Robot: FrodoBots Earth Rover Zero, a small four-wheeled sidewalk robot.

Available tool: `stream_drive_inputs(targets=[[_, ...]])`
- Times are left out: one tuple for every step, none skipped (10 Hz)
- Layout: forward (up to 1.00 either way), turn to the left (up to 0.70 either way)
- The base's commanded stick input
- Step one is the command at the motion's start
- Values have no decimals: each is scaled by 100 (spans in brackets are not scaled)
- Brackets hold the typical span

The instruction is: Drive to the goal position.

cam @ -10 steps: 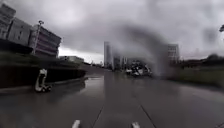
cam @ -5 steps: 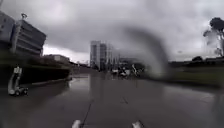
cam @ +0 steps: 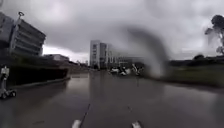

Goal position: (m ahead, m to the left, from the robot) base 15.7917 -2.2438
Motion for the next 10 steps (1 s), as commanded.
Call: stream_drive_inputs(targets=[[70, 0], [70, 0], [70, 0], [70, 0], [70, 0], [70, 0], [70, 0], [70, 0], [70, 0], [70, 0]])
